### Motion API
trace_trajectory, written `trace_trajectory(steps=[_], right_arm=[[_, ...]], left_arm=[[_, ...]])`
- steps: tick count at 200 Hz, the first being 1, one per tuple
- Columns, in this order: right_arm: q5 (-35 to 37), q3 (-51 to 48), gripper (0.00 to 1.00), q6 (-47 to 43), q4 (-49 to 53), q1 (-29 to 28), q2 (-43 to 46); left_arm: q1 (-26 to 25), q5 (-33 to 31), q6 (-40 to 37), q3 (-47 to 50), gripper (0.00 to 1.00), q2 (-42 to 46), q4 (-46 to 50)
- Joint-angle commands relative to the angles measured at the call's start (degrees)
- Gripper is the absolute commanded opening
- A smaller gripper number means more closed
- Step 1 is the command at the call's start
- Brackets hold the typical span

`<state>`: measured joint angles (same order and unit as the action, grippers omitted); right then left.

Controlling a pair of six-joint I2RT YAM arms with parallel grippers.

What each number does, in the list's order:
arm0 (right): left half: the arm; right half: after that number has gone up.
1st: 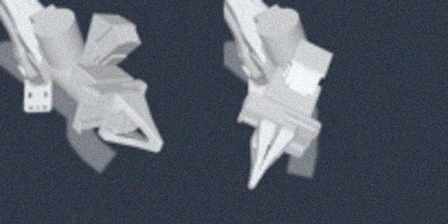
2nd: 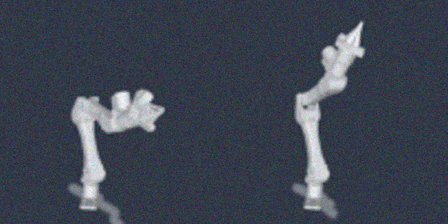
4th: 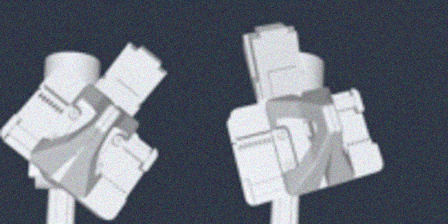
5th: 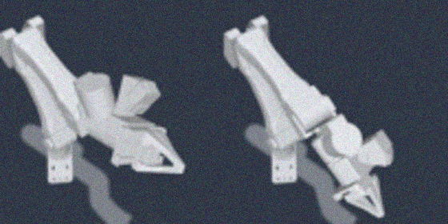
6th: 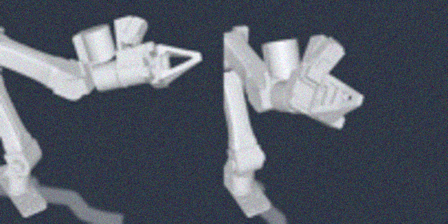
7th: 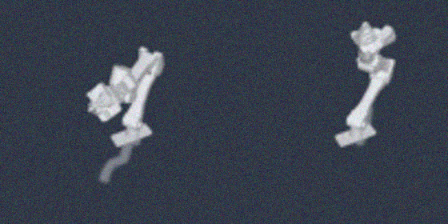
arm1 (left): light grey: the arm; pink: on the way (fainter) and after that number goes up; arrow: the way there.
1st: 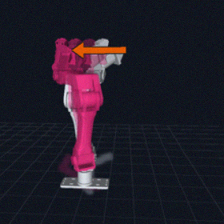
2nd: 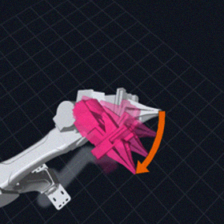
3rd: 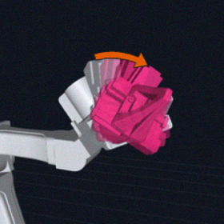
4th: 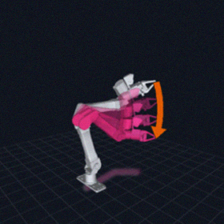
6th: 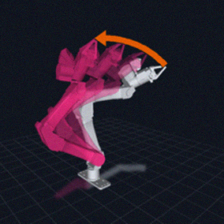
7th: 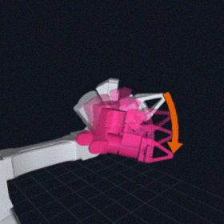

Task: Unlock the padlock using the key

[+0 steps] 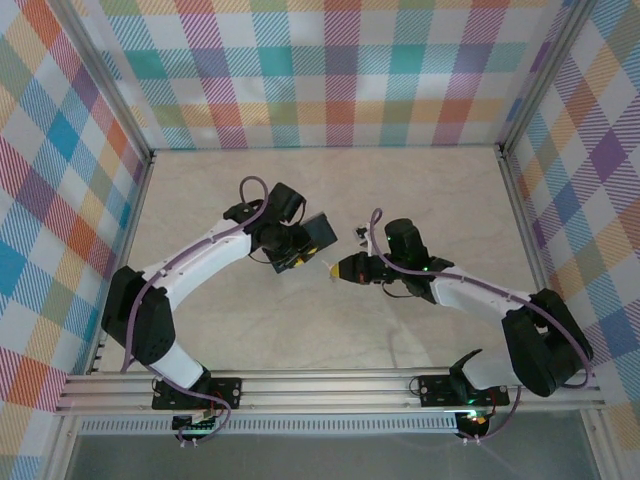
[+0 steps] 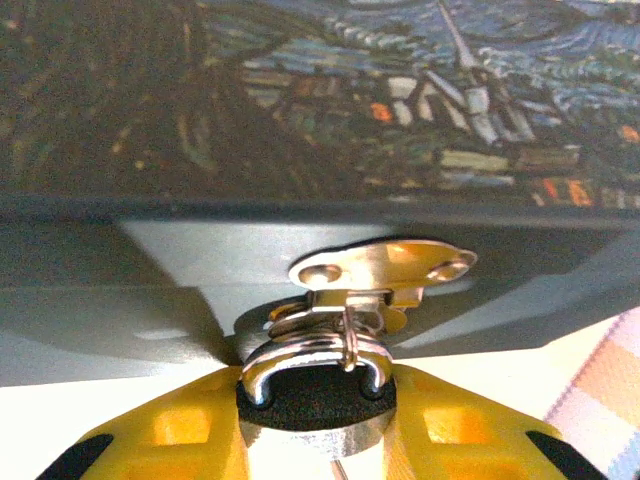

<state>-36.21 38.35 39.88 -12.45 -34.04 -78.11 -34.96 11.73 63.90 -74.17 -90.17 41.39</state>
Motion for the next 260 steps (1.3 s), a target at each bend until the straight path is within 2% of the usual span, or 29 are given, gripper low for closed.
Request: trace_trajectory(steps=[1, 81, 260], right_arm=[[-1.3, -0.2, 0.00, 0.1, -6.9, -0.7, -0.1], [-1.9, 0.8, 0.00, -0.2, -7.0, -1.4, -3.3], [-2.6, 2.7, 0.00, 2.1, -12.3, -1.8, -7.8]], left_arm=[[0.9, 3.6, 5.1, 1.3, 0.17, 3.8, -3.2], [2.2, 7.6, 7.4, 3.7, 0.17, 5.4, -7.5], [3.4, 9.5, 9.6, 7.7, 0.16, 8.0, -11.7]])
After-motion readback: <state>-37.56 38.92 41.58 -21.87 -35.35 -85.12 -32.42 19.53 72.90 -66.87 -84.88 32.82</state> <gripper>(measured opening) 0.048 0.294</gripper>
